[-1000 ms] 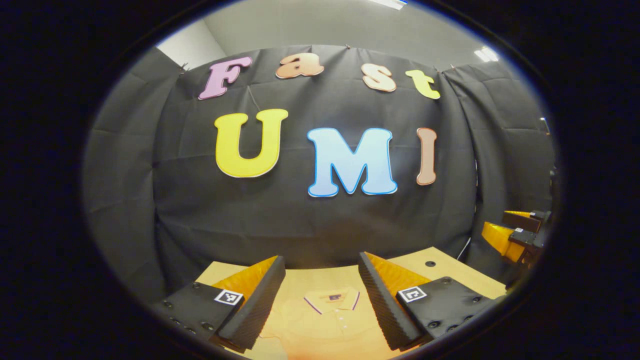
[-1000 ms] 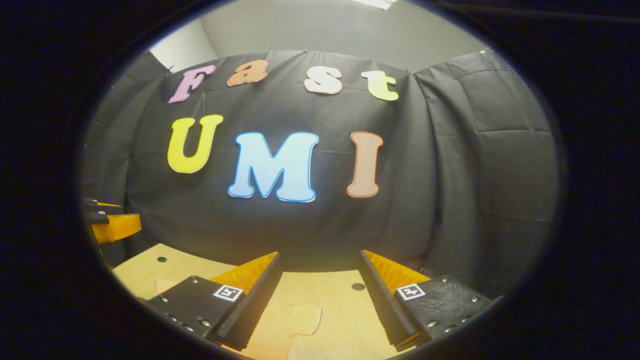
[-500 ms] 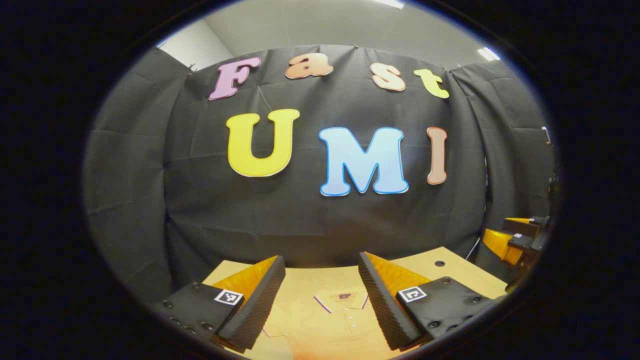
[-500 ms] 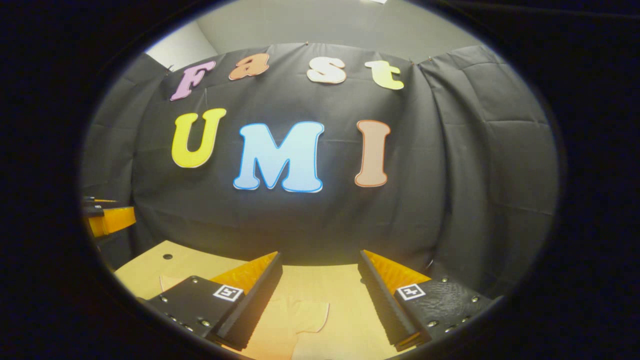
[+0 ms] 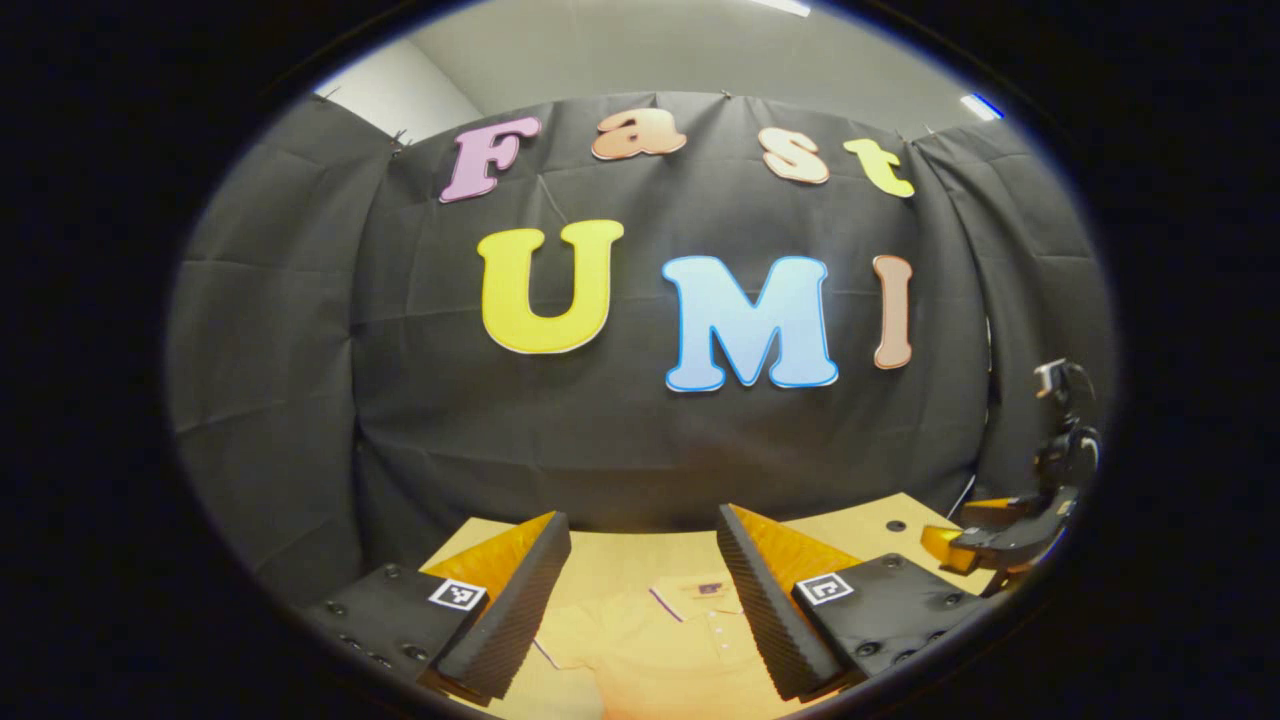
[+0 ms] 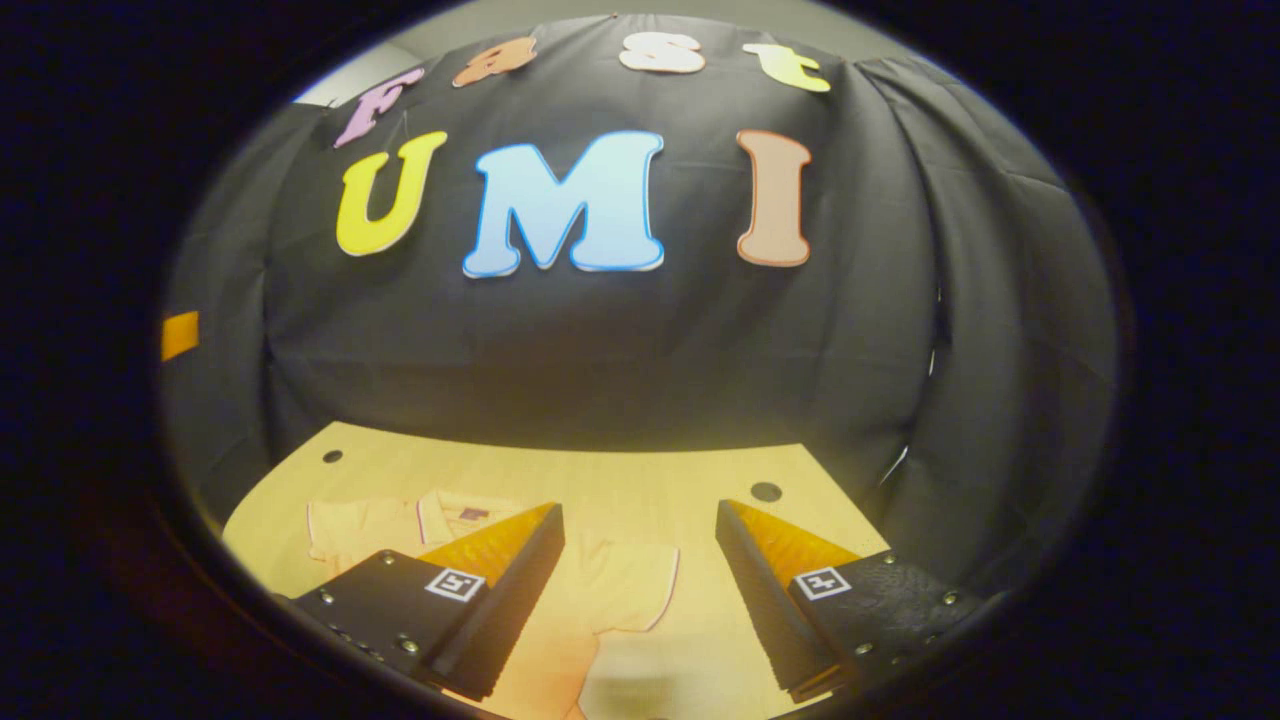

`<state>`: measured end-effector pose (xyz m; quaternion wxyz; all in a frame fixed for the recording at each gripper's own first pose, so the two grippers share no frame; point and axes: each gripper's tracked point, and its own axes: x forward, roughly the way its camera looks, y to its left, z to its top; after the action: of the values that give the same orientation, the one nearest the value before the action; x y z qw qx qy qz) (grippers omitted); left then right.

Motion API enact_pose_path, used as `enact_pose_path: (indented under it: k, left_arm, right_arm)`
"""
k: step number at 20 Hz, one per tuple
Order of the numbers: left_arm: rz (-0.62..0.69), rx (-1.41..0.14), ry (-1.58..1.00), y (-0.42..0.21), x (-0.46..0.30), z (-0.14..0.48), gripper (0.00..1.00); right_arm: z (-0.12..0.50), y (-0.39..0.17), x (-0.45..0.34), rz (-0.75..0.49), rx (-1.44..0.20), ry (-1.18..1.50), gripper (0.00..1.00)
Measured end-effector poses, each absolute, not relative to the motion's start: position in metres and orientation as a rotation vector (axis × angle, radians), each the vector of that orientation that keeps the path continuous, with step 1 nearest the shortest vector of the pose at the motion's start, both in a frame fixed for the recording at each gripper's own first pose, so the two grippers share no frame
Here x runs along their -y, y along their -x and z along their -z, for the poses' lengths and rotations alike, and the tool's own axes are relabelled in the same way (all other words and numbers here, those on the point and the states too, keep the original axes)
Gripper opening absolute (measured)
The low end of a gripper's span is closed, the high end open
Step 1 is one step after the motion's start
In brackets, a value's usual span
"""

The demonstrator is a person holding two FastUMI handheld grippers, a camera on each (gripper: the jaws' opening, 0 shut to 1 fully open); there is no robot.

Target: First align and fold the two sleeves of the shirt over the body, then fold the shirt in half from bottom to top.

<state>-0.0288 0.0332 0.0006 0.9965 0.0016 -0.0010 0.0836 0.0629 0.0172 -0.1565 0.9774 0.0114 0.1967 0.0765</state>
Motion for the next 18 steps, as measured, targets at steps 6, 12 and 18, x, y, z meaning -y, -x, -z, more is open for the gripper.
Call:
enact_pose_path:
  k: [6, 12, 18]
  left_arm:
    - [-0.214, -0.021, 0.005, 0.033, -0.057, 0.009, 0.97]
    - [-0.252, -0.052, -0.009, 0.035, -0.078, 0.019, 0.97]
    - [-0.284, -0.064, -0.035, 0.033, -0.093, 0.021, 0.97]
  right_arm:
    - [0.266, -0.082, -0.013, -0.133, -0.665, -0.036, 0.97]
    - [0.338, -0.096, 0.0, -0.088, -0.833, -0.015, 0.97]
    - [0.362, -0.116, 0.001, -0.049, -0.87, -0.085, 0.98]
